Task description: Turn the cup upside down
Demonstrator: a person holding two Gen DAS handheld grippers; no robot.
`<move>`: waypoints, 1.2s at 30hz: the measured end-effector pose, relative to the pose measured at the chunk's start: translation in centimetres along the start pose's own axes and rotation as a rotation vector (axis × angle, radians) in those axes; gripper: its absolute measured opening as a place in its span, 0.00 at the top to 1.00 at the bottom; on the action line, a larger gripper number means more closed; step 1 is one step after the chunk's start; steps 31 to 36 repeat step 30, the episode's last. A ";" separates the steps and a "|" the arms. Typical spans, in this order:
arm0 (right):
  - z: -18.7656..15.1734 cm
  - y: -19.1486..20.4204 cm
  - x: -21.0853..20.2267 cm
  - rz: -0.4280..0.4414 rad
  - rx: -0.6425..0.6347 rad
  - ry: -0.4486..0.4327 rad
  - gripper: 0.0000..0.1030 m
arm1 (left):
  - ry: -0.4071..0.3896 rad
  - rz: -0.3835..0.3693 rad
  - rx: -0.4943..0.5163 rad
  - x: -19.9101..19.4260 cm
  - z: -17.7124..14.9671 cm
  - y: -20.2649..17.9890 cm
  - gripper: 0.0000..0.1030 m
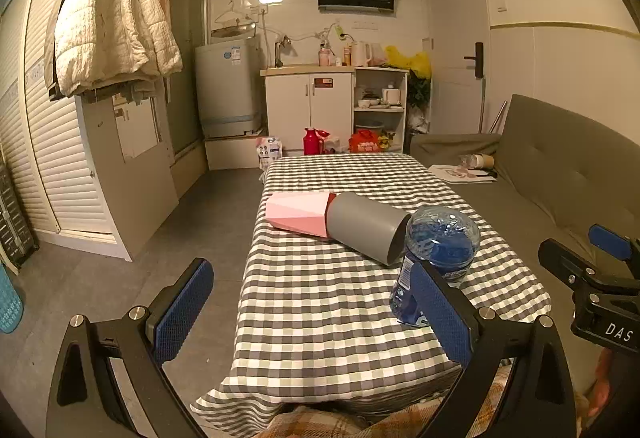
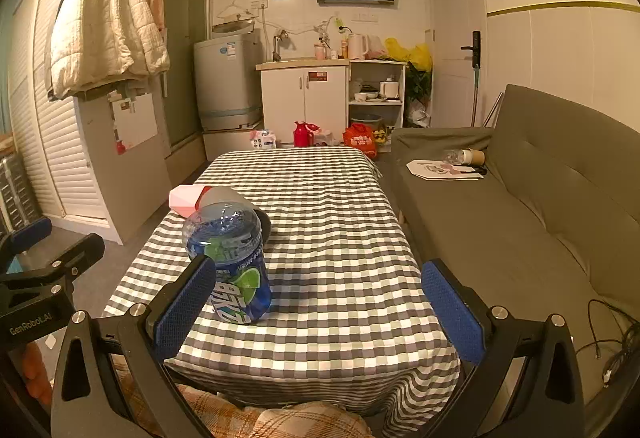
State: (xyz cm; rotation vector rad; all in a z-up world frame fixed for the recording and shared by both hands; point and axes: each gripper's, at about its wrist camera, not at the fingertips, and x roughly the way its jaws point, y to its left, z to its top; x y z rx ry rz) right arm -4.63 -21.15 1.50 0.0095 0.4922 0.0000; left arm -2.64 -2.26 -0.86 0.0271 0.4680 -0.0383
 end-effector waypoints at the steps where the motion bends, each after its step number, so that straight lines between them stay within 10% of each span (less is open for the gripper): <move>1: 0.0 0.0 0.0 0.000 0.000 0.002 0.00 | -0.001 0.001 0.000 0.0 0.0 0.0 0.01; 36: -0.2 0.1 0.3 -0.003 -0.006 0.013 0.00 | -0.002 -0.001 0.005 -0.1 -0.1 0.0 0.01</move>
